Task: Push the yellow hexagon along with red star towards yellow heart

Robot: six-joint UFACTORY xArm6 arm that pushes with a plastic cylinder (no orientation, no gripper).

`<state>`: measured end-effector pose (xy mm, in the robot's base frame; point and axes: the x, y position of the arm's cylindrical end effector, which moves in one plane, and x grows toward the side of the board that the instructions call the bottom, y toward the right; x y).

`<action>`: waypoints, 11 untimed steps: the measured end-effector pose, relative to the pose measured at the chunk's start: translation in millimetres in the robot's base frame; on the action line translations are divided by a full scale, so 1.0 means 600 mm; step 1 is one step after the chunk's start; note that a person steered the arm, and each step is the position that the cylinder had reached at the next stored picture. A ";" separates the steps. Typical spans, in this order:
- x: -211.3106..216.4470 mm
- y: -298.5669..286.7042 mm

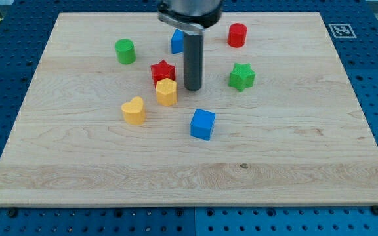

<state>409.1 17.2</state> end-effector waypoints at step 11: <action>0.004 -0.098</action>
